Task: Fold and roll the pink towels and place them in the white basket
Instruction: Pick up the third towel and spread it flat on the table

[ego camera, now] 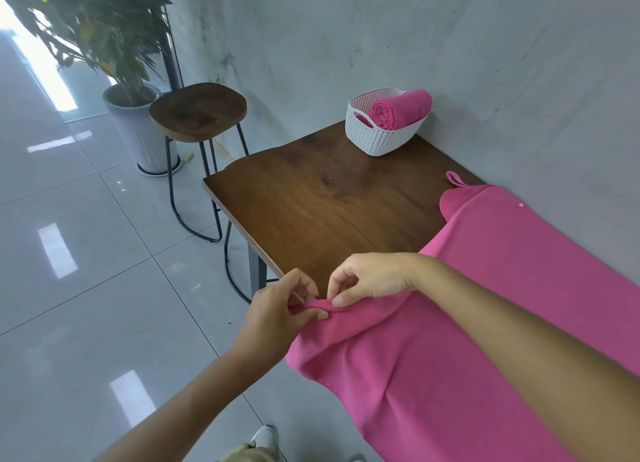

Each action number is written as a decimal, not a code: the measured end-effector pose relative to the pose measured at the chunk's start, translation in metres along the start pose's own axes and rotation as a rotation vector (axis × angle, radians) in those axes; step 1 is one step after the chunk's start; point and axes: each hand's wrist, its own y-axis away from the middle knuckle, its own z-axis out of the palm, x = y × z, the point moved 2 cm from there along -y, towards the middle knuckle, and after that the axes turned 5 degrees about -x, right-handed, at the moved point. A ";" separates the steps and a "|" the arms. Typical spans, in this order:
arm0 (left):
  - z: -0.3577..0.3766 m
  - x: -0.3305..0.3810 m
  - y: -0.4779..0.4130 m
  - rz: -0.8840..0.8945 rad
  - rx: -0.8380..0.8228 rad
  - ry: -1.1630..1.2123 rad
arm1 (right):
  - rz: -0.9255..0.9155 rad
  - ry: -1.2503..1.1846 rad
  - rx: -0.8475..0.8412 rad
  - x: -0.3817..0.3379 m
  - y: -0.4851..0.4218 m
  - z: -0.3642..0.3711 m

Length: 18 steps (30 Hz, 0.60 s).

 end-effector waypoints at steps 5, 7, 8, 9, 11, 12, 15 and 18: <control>0.002 -0.004 -0.001 -0.085 -0.030 0.081 | 0.010 0.026 0.084 -0.010 0.009 -0.006; 0.003 -0.006 -0.004 -0.113 -0.056 0.103 | 0.039 0.045 0.062 -0.013 0.011 -0.006; 0.003 -0.006 -0.006 -0.123 -0.069 0.103 | 0.052 0.063 0.061 -0.013 0.011 -0.006; 0.004 -0.007 -0.007 -0.131 -0.076 0.101 | 0.062 0.087 0.065 -0.013 0.012 -0.007; 0.006 -0.008 -0.008 -0.142 -0.078 0.094 | 0.087 0.179 0.086 -0.010 0.015 -0.011; 0.007 -0.008 -0.008 -0.147 -0.079 0.085 | 0.103 0.246 0.105 -0.007 0.017 -0.016; 0.008 -0.014 -0.006 -0.176 -0.072 0.081 | 0.155 0.351 0.174 0.001 0.027 -0.029; 0.008 -0.023 -0.004 -0.211 -0.052 0.096 | 0.214 0.376 0.191 0.008 0.032 -0.041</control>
